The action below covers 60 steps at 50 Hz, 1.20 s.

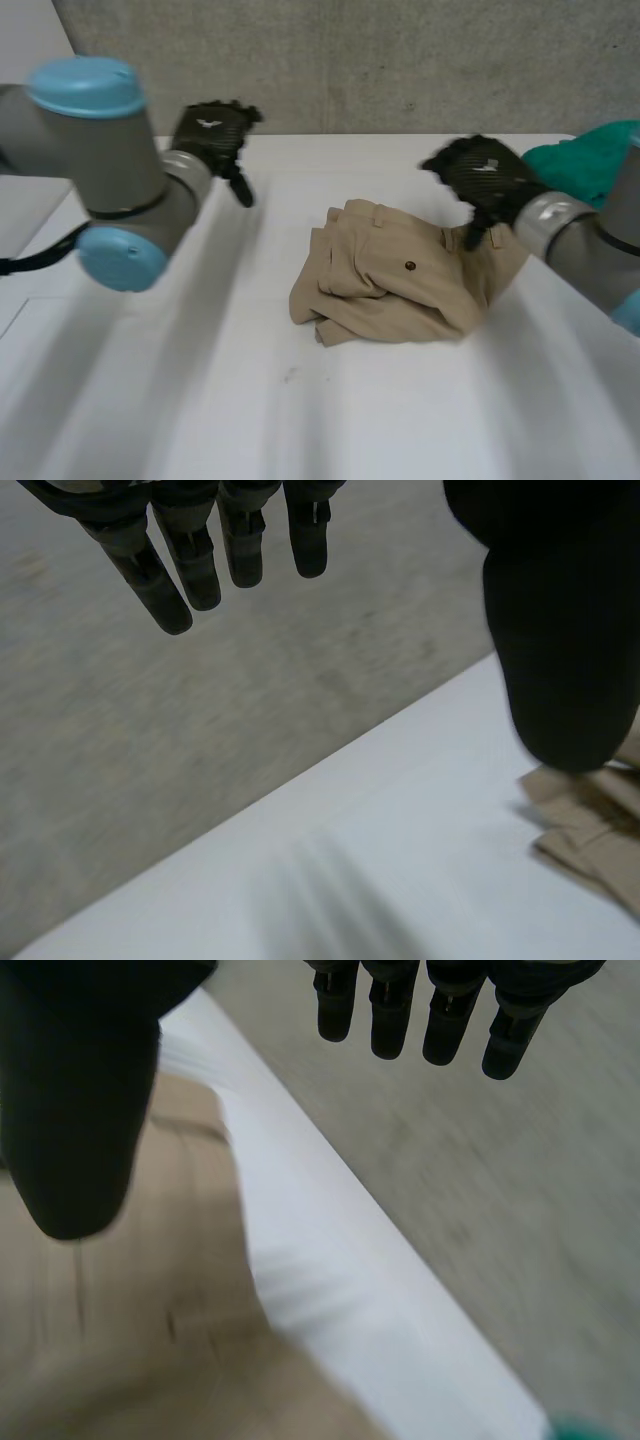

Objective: Fold the laundry.

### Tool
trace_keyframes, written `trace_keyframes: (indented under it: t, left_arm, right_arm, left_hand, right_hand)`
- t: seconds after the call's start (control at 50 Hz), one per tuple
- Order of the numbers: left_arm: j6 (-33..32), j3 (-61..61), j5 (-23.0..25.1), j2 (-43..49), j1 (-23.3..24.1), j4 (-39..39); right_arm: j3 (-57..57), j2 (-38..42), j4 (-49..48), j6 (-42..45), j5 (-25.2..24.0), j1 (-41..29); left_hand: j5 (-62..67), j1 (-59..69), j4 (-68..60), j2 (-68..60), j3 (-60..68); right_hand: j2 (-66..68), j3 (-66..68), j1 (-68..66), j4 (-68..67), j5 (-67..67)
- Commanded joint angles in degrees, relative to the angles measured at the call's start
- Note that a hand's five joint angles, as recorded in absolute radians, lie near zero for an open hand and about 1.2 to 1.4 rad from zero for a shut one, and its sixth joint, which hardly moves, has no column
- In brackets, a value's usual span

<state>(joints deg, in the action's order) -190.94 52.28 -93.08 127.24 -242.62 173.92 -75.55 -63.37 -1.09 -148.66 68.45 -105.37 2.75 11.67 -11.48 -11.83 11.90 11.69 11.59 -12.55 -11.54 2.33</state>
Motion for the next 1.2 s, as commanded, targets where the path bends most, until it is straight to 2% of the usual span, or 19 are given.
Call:
trace_keyframes:
  t: [0.02, 0.14, 0.26, 0.34, 0.36, 0.42, 0.5, 0.58, 0.66, 0.74, 0.86, 0.98, 1.0, 1.02, 1.06, 1.08, 1.12, 1.18, 1.2]
  left_arm:
    - [5.05, 11.43, 2.90, -7.79, -7.16, -0.42]
    - [5.06, 18.81, 8.87, -10.69, -10.41, 0.45]
    - [4.88, 22.16, 10.90, -11.58, -11.29, 1.95]
    - [4.79, 22.51, 11.34, -11.49, -11.82, 2.83]
    - [4.62, 22.25, 11.43, -11.23, -11.82, 3.18]
    - [4.44, 21.20, 11.87, -10.35, -11.73, 3.62]
    - [4.26, 17.25, 12.48, -7.02, -11.03, 3.71]
    - [4.18, 11.37, 13.01, -2.71, -9.19, 3.45]
    - [3.83, 3.47, 13.01, 2.99, -6.38, 3.27]
    - [3.48, -2.78, 13.27, 7.83, -3.13, 2.57]
    - [1.46, -9.64, 15.29, 13.89, 3.19, 0.90]
    - [-0.22, -14.22, 14.51, 18.83, 8.04, -0.68]
    - [-0.39, -14.75, 14.16, 19.35, 8.57, -1.03]
    - [-0.57, -15.71, 13.02, 20.14, 9.35, -1.91]
    - [-0.57, -16.42, 11.18, 20.50, 9.71, -2.62]
    - [-0.57, -16.68, 9.78, 20.41, 9.71, -2.88]
    - [-1.09, -17.74, 4.51, 19.98, 8.84, -2.97]
    - [-3.46, -19.49, -1.03, 17.70, 6.82, -2.54]
    - [-4.08, -20.19, -1.40, 16.91, 6.20, -2.10]
  right_arm:
    - [16.55, 10.09, 10.49, 14.35, -5.08, -11.95]
    - [33.93, 24.22, 17.43, 26.82, -4.38, -16.87]
    - [48.28, 35.67, 21.65, 35.80, -0.60, -17.59]
    - [54.36, 38.58, 24.29, 38.80, 0.98, -17.23]
    - [54.71, 37.89, 24.90, 38.63, 0.98, -16.97]
    - [53.41, 34.99, 25.70, 37.14, 0.98, -16.79]
    - [46.65, 26.74, 25.79, 32.04, 0.89, -16.44]
    - [36.72, 15.67, 23.34, 26.15, 0.81, -15.57]
    - [25.40, 3.03, 16.59, 19.66, 0.63, -13.46]
    - [18.71, -4.81, 13.23, 15.35, 0.11, -11.62]
    - [11.66, -12.99, 14.18, 10.60, -3.67, -8.54]
    - [8.05, -16.96, 16.38, 8.22, -5.43, -5.99]
    - [7.53, -17.40, 16.30, 7.78, -5.61, -5.81]
    - [6.65, -17.84, 16.30, 6.90, -5.78, -5.29]
    - [6.03, -17.93, 15.95, 6.28, -5.70, -4.84]
    - [5.94, -17.84, 15.77, 6.11, -5.70, -4.41]
    - [6.11, -16.00, 14.63, 5.75, -5.61, -2.91]
    - [7.95, -12.15, 12.88, 5.75, -4.65, -1.51]
    - [8.83, -11.00, 12.43, 5.75, -4.12, -1.41]
  left_hand:
    - [-2.75, -1.67, 1.48, 1.83, -1.90]
    - [-2.75, -1.67, 1.48, 1.83, -1.90]
    - [-2.75, -1.67, 1.48, 1.83, -1.90]
    - [-2.75, -1.67, 1.48, 1.83, -1.90]
    - [-2.75, -1.67, 1.48, 1.83, -1.90]
    - [-2.75, -1.67, 1.48, 1.83, -1.90]
    - [-2.75, -1.67, 1.48, 1.83, -1.90]
    - [-2.75, -1.67, 1.48, 1.83, -1.90]
    - [-2.75, -1.67, 1.48, 1.83, -1.90]
    - [-2.75, -1.67, 1.48, 1.83, -1.90]
    - [-2.75, -1.67, 1.48, 1.83, -1.90]
    - [-2.75, -1.67, 1.48, 1.83, -1.90]
    - [0.25, 1.33, -1.52, -1.16, 1.10]
    - [24.97, 26.05, -26.24, -25.88, 25.82]
    - [59.19, 60.27, -60.46, -60.11, 60.04]
    - [67.17, 68.25, -68.44, -68.09, 68.02]
    - [67.25, 68.33, -68.52, -68.17, 68.10]
    - [67.25, 68.33, -68.52, -68.17, 68.10]
    - [67.25, 68.33, -68.52, -68.17, 68.10]
  right_hand:
    - [3.51, 3.61, -2.65, -3.67, 2.87]
    - [11.24, 11.34, -10.38, -11.39, 10.60]
    - [18.81, 18.92, -17.95, -18.97, 18.17]
    - [50.02, 50.12, -49.16, -50.18, 49.38]
    - [68.13, 68.23, -67.26, -68.28, 67.48]
    - [68.31, 68.41, -67.45, -68.46, 67.67]
    - [68.31, 68.41, -67.45, -68.46, 67.67]
    - [68.31, 68.41, -67.45, -68.46, 67.67]
    - [68.31, 68.41, -67.45, -68.46, 67.67]
    - [68.31, 68.41, -67.45, -68.46, 67.67]
    - [68.31, 68.41, -67.45, -68.46, 67.67]
    - [68.31, 68.41, -67.45, -68.46, 67.67]
    - [68.31, 68.41, -67.45, -68.46, 67.67]
    - [68.31, 68.41, -67.45, -68.46, 67.67]
    - [68.31, 68.41, -67.45, -68.46, 67.67]
    - [68.31, 68.41, -67.45, -68.46, 67.67]
    - [68.31, 68.41, -67.45, -68.46, 67.67]
    - [68.31, 68.41, -67.45, -68.46, 67.67]
    - [68.31, 68.41, -67.45, -68.46, 67.67]
